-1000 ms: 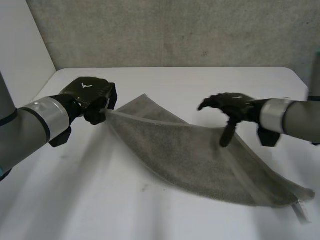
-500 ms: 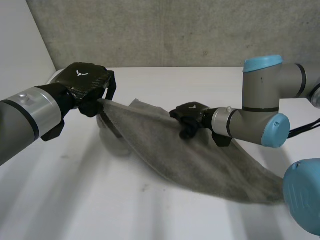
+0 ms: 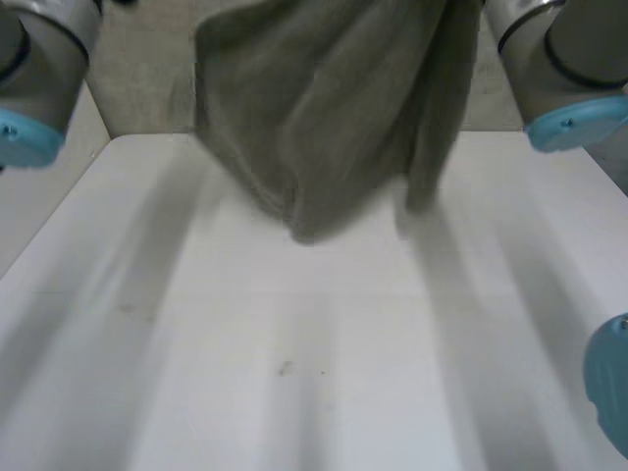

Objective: Fold the towel.

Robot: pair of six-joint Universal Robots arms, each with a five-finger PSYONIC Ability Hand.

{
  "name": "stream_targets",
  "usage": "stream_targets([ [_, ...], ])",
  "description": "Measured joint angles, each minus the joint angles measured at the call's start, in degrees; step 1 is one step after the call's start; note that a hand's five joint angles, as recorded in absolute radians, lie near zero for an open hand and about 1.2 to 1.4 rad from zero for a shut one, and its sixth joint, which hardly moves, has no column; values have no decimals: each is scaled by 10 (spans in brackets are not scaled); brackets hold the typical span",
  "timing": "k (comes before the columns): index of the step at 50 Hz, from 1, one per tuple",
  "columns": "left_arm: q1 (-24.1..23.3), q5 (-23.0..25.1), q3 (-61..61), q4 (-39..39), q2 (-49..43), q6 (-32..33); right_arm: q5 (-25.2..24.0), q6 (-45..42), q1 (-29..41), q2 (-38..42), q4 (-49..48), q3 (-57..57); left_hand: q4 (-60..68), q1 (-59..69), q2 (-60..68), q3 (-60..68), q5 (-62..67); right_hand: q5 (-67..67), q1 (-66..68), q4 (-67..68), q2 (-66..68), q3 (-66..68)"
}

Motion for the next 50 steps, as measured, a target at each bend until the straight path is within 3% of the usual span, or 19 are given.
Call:
stream_targets([
  [8,-11,-3,-18,25,13,-66,-4,2,2,-42,61,109,0,0,0,0,0,1,0,0,0,0],
  [16,-20,11,-248,-12,27,-48,-12,3,-1,-80,155,324,0,0,0,0,0,1,0,0,0,0],
  [22,-21,18,-408,2,32,-12,-25,0,-5,-131,131,490,-25,-8,-27,-23,-21,1,0,0,0,0],
  [26,-26,19,-483,56,35,-5,-36,-1,-2,-178,92,577,-347,-333,-347,-341,-348,1,0,0,0,0],
  [28,-30,18,-509,93,36,-5,-41,-1,0,-206,74,615,-433,-420,-437,-435,-434,1,0,0,0,0],
  [35,-49,17,-524,167,38,-9,-59,-4,8,-277,55,679,-554,-538,-555,-553,-553,1,0,0,0,0],
  [50,-131,43,-448,180,16,-60,-107,-56,29,-477,51,835,-570,-553,-570,-569,-565,1,0,0,0,0],
])
